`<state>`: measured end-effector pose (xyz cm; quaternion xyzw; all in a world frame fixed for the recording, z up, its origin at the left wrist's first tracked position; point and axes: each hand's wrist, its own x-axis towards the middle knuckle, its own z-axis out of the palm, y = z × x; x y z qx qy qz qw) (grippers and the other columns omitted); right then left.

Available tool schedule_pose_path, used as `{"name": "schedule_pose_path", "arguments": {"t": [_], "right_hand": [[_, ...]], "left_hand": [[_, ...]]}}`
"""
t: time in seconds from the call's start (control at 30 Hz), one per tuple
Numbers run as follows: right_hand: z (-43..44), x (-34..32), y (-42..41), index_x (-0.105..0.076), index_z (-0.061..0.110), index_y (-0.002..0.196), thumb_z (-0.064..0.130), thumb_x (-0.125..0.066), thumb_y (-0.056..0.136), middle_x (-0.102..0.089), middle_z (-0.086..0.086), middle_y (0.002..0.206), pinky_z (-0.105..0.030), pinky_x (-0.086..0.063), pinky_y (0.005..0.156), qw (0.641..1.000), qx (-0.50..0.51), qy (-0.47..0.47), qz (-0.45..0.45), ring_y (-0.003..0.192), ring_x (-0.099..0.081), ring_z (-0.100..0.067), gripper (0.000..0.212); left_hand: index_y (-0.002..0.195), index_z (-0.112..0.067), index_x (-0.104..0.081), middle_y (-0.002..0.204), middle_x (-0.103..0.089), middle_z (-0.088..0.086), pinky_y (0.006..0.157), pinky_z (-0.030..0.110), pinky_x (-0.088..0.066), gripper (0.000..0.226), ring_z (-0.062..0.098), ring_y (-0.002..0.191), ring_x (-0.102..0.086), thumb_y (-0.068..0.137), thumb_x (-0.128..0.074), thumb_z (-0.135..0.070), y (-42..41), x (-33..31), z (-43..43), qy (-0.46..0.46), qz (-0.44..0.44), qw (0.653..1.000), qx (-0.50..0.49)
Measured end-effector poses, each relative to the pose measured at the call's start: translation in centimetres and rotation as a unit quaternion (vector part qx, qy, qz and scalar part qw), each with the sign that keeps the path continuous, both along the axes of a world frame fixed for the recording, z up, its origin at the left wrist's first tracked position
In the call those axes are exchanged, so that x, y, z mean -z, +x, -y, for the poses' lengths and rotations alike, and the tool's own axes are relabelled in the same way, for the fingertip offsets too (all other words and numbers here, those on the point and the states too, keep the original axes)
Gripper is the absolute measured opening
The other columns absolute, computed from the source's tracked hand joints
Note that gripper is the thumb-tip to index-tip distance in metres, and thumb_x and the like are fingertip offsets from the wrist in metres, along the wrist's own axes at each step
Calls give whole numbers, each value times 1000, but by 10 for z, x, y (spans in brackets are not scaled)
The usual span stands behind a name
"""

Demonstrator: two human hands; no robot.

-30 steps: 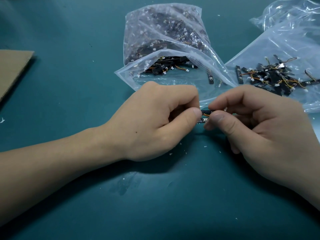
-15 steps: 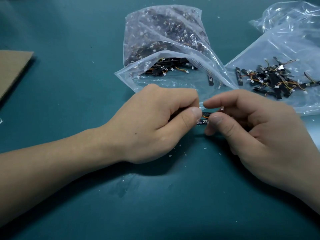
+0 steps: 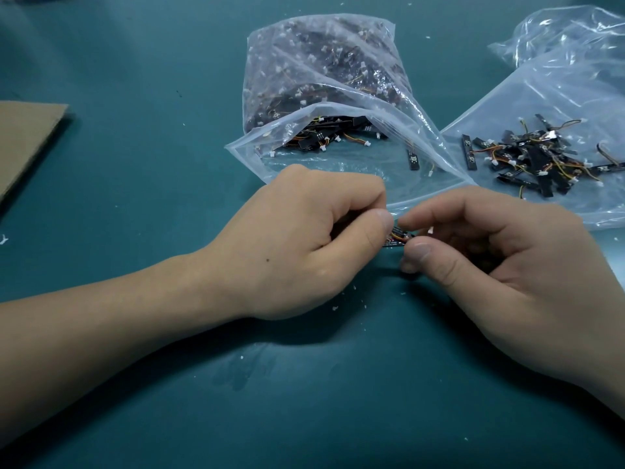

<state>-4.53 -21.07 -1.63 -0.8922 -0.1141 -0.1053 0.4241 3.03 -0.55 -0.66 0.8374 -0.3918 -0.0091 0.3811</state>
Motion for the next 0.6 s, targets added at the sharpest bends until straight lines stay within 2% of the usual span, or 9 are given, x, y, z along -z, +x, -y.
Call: {"name": "schedule_pose_path", "arguments": {"t": [0.07, 0.23, 0.37, 0.43, 0.53, 0.6], "right_hand": [[0, 1, 0, -70, 35, 102, 47, -64, 92, -75, 11, 84, -40, -53, 57, 1000, 5, -3, 10, 61, -69, -21, 17], [1, 3, 0, -68, 36, 96, 49, -67, 91, -75, 13, 82, -39, -48, 46, 999, 47, 22, 13, 47, -59, -20, 14], [1, 3, 2, -66, 34, 96, 44, -64, 94, -76, 15, 83, -35, -47, 45, 999, 23, 30, 0, 47, -57, -19, 11], [1, 3, 3, -66, 35, 100, 45, -61, 94, -77, 15, 84, -28, -48, 46, 998, 20, 51, -15, 49, -59, -16, 13], [1, 3, 4, -68, 34, 105, 46, -59, 93, -77, 13, 83, -13, -46, 53, 996, 9, 74, -43, 54, -64, -9, 19], [1, 2, 4, -68, 34, 101, 45, -58, 93, -77, 14, 81, -12, -45, 53, 997, -4, 55, -51, 54, -63, -8, 18]], "left_hand": [[71, -17, -53, 54, -44, -4, 52, 27, -34, 28, 15, 54, -44, 98, -52, -23, 0, 0, 0, 6, 3, 1000, 1], [72, -16, -54, 55, -46, -3, 53, 36, -39, 28, 18, 56, -47, 98, -50, -28, -1, 2, 1, 23, 9, 1000, -11], [76, -18, -57, 55, -44, -9, 53, 31, -36, 27, 13, 56, -46, 99, -50, -28, 0, 2, 0, 20, 12, 1000, -1], [79, -20, -59, 55, -43, -13, 54, 26, -31, 25, 8, 56, -45, 100, -50, -29, 0, 1, -1, 21, 9, 1000, 10], [81, -20, -60, 56, -42, -15, 54, 25, -30, 24, 6, 56, -45, 101, -50, -29, 1, 1, -2, 20, 8, 1000, 19], [81, -20, -60, 56, -42, -15, 54, 25, -31, 24, 6, 56, -46, 101, -50, -29, 2, 2, -2, 17, 9, 1000, 18]]}}
